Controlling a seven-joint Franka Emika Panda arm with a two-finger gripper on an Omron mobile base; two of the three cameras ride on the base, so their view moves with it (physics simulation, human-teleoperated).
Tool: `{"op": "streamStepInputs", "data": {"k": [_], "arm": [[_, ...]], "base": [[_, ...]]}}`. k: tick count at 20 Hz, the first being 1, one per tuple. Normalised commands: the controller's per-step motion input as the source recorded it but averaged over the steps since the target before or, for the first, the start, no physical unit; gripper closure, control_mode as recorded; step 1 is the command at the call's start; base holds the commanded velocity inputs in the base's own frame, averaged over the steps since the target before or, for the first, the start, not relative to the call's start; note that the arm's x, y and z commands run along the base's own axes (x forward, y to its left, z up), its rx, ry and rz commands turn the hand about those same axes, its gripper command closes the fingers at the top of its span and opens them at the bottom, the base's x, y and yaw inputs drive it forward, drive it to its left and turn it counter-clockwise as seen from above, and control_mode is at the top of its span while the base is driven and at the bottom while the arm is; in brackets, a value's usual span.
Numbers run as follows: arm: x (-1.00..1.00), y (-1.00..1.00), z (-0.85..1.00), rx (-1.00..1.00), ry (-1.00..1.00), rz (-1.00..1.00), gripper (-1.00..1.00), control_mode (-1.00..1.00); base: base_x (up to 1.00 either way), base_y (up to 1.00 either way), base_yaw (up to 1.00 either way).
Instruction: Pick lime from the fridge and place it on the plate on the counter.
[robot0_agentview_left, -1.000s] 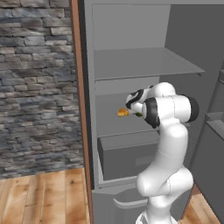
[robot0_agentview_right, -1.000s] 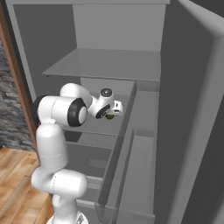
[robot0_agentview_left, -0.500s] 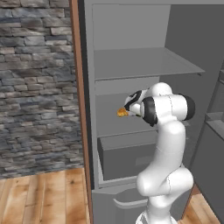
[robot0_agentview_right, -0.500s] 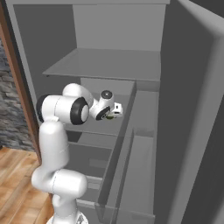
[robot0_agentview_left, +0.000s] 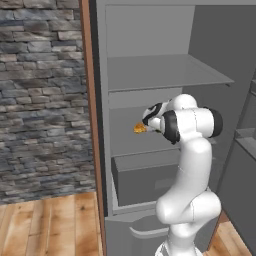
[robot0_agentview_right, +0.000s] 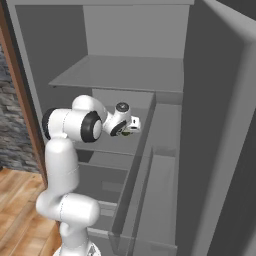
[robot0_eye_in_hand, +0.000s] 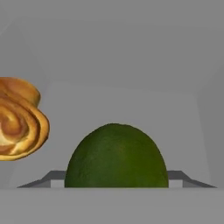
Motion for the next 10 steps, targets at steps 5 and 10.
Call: {"op": "streamStepInputs", "data": {"k": [5, 10], "arm": [[-0.82, -0.19, 0.02, 0.0, -0.01, 0.0, 1.0, -1.0], [-1.0, -0.06, 0.22, 0.0, 0.0, 0.0, 1.0, -1.0]], "base": [[0.0, 0.0, 0.0], [0.0, 0.0, 0.0]]}}
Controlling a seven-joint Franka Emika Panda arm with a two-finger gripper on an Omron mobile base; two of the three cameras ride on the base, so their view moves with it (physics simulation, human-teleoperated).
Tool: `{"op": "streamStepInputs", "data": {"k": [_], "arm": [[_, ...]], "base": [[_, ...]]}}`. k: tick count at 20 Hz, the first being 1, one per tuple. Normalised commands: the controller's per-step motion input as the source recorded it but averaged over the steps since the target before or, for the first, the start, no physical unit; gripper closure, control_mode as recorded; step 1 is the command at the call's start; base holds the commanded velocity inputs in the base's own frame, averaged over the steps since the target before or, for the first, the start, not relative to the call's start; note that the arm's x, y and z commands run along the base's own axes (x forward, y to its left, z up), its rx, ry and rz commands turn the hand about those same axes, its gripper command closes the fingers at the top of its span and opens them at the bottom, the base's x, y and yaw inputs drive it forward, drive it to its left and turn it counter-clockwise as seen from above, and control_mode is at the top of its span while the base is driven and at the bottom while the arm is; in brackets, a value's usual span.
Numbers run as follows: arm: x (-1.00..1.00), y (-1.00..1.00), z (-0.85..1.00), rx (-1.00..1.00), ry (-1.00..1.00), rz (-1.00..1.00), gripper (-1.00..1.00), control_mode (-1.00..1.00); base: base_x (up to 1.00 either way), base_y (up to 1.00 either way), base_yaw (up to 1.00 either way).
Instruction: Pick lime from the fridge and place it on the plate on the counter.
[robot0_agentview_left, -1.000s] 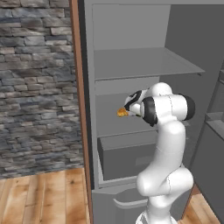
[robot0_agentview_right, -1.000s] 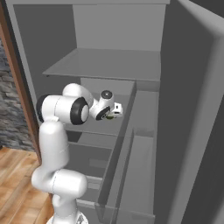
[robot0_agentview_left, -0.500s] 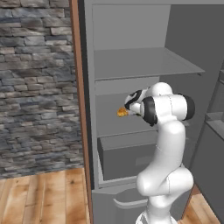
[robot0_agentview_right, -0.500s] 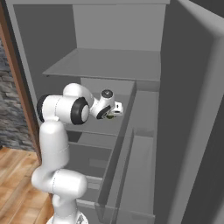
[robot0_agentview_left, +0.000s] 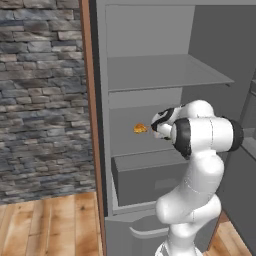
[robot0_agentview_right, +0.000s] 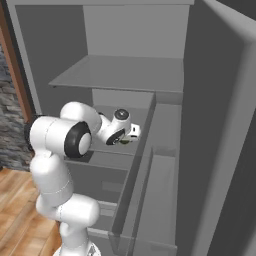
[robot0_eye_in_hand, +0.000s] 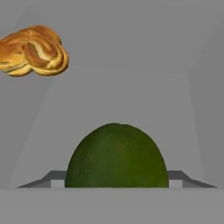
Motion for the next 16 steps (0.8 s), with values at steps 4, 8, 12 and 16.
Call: {"op": "streamStepInputs", "data": {"k": [4, 8, 12, 16], "arm": [[-0.99, 0.0, 0.59, 0.0, 0.03, -0.02, 1.0, -1.0], [-1.0, 0.04, 0.62, 0.0, 0.07, 0.0, 1.0, -1.0], [-0.69, 0.15, 0.79, 0.01, 0.11, 0.0, 1.0, -1.0], [-0.48, 0.15, 0.99, 0.03, 0.24, 0.0, 1.0, -1.0]], "base": [[0.0, 0.0, 0.0], [0.0, 0.0, 0.0], [0.0, 0.0, 0.0], [0.0, 0.0, 0.0]]}}
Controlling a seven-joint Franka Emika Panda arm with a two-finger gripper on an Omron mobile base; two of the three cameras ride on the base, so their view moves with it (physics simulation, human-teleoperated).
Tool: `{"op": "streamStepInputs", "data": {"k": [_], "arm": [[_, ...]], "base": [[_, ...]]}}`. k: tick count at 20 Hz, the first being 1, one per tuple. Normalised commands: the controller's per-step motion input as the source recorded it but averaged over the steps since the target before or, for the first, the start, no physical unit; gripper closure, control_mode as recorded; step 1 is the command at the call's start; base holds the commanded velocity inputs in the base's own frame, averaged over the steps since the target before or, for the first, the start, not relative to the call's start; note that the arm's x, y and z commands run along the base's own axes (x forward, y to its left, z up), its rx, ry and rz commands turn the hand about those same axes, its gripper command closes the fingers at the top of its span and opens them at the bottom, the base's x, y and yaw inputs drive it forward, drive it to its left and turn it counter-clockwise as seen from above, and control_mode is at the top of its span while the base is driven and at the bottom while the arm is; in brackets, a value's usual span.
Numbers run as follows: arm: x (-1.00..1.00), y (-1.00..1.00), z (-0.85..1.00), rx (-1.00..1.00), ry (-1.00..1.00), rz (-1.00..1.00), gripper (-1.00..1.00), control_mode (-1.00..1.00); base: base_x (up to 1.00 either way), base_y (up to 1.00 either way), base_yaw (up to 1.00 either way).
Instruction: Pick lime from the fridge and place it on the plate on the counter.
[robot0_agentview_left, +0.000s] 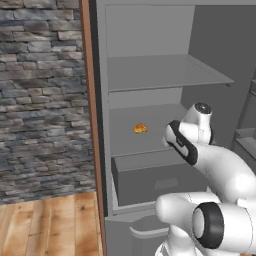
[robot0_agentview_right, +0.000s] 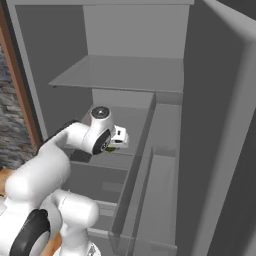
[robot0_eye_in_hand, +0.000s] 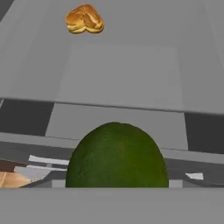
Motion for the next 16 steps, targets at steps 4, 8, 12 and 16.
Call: {"op": "streamStepInputs", "data": {"k": [4, 8, 12, 16], "arm": [[-0.58, 0.25, 0.79, 0.04, 0.17, 0.0, 1.0, -1.0], [-0.55, 0.41, 0.58, 0.05, 0.07, 0.0, 1.0, -1.0], [-0.56, 0.4, 0.44, 0.02, 0.04, 0.0, 1.0, -1.0], [-0.51, 0.3, 0.34, 0.0, 0.01, 0.0, 1.0, -1.0]], "base": [[0.0, 0.0, 0.0], [0.0, 0.0, 0.0], [0.0, 0.0, 0.0], [0.0, 0.0, 0.0]]}}
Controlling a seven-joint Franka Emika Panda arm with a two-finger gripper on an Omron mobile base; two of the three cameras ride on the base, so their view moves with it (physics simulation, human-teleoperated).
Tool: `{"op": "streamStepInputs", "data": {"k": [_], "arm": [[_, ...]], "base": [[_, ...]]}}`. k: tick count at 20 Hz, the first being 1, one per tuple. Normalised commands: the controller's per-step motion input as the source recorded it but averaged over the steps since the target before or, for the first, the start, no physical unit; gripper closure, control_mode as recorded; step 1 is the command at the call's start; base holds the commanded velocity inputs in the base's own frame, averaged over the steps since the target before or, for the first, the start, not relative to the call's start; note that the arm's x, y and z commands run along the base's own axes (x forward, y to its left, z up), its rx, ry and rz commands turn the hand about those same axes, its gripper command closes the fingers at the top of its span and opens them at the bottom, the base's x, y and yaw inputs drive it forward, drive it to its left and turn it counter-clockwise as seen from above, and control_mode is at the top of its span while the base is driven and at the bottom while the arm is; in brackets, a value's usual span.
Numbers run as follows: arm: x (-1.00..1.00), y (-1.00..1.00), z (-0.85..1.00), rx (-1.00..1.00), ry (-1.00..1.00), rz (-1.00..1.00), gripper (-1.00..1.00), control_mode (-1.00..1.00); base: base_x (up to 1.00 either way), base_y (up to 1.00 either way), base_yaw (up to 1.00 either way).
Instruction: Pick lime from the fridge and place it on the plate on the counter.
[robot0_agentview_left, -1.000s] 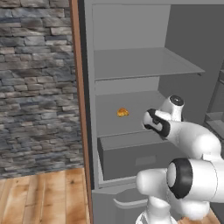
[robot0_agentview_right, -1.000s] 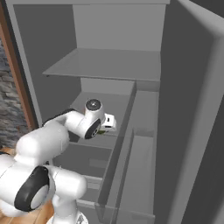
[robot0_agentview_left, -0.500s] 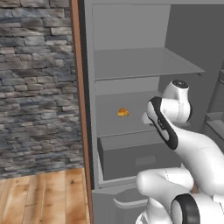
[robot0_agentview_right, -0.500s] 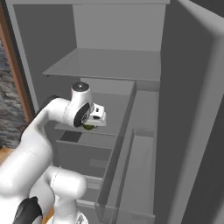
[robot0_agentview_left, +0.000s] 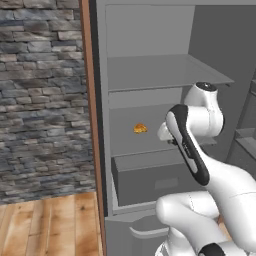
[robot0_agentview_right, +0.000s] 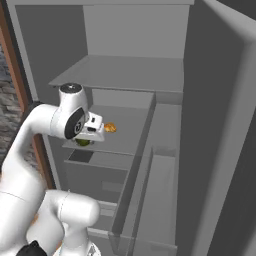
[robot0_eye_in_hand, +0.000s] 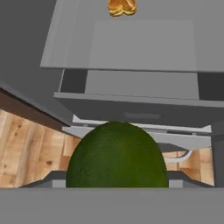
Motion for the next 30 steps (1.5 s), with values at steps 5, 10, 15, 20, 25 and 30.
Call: {"op": "streamStepInputs", "data": {"k": [5, 10, 15, 20, 25, 30], "arm": [[-0.71, 0.06, 0.32, 0.0, 0.0, 0.0, 1.0, -1.0], [-0.8, -0.22, 0.1, 0.0, 0.0, 0.0, 1.0, -1.0], [-0.63, -0.01, 0.13, 0.0, -0.01, -0.01, 1.0, -1.0], [-0.25, 0.0, 0.35, -0.01, 0.01, -0.07, 1.0, -1.0], [-0.07, -0.01, 0.53, 0.0, 0.04, -0.07, 1.0, -1.0], [0.0, 0.0, 0.52, 0.0, 0.05, -0.03, 1.0, -1.0]], "base": [[0.0, 0.0, 0.0], [0.0, 0.0, 0.0], [0.0, 0.0, 0.0], [0.0, 0.0, 0.0], [0.0, 0.0, 0.0], [0.0, 0.0, 0.0]]}}
